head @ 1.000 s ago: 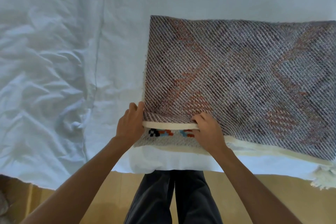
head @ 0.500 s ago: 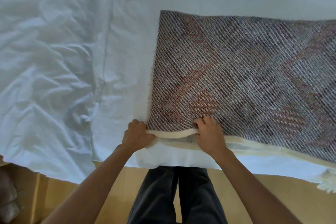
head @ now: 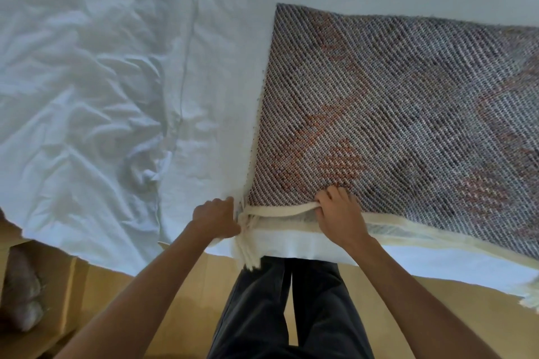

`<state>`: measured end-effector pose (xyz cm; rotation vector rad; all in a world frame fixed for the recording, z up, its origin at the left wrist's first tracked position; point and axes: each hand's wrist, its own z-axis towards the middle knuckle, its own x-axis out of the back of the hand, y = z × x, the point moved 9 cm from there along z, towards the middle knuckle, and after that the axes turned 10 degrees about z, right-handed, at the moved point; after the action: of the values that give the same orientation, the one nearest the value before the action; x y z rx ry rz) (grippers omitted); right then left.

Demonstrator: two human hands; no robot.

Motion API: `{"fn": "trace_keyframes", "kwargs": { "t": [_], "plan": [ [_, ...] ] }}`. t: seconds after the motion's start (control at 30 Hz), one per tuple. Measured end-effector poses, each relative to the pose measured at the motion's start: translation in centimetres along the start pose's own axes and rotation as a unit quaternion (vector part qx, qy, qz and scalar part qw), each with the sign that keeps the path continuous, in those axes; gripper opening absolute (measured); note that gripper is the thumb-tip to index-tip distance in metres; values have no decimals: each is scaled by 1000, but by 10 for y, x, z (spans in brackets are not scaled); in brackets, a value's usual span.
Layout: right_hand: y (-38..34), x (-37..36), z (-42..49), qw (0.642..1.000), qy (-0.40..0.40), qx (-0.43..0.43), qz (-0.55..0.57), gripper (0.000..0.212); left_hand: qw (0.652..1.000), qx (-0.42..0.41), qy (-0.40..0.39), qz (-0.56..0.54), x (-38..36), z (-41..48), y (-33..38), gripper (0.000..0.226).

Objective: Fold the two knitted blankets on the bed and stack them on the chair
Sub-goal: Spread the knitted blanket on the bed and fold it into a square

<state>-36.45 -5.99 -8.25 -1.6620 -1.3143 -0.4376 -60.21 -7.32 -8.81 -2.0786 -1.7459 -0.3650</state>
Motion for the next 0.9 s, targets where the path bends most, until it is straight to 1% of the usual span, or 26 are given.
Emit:
{"fn": "trace_keyframes", "kwargs": {
  "t": [0.07,0.13,0.17,0.2,0.27,0.37,0.43,0.5,0.53,0.57,0.63,0.67,0.7,0.73,0.77,0.83,0.9],
  "plan": [
    [-8,-8,1,1000,-14,12,-6,24,998,0,56,-20,8,2,8,46],
    [-14,-12,0,1000,-18,16,-17,28,991,-15,115,-63,16,4,19,43],
    [-15,-14,-1,999,-18,13,-23,29,988,-27,124,-82,16,5,27,46],
    [-16,-16,-1,999,-19,11,-31,29,988,-34,117,-100,12,6,35,52],
    [-16,-20,-2,999,-24,7,-44,29,986,-21,95,-136,1,8,49,59],
    [-14,-20,-1,999,-25,4,-40,25,976,17,121,-182,0,9,55,48],
    [-15,-12,1,1000,-3,12,0,21,971,34,184,-150,10,7,48,41],
    [-15,5,-1,995,51,28,78,13,967,46,239,-76,15,0,35,36],
    [-16,12,-3,991,78,42,101,9,970,56,233,-38,11,-2,26,36],
    [-18,10,-5,992,67,53,97,9,978,69,198,0,0,-3,16,37],
    [-21,-11,-11,997,-16,67,39,16,988,86,103,74,-28,-6,0,45],
    [-21,-18,-13,997,-33,66,19,17,989,87,77,96,-37,-7,-3,52],
    [-21,-19,-15,998,-28,60,9,15,988,83,77,105,-39,-6,0,57],
    [-20,-18,-16,999,-19,47,3,16,988,76,93,96,-35,-6,6,61],
    [-19,-15,-17,999,-2,35,-5,22,987,65,122,77,-28,-6,14,60],
    [-13,-10,-17,999,35,3,-34,36,980,24,189,56,-11,-5,36,51],
    [-6,-6,-19,996,59,-13,-65,41,968,-27,243,63,2,-2,58,45]
  ]
}}
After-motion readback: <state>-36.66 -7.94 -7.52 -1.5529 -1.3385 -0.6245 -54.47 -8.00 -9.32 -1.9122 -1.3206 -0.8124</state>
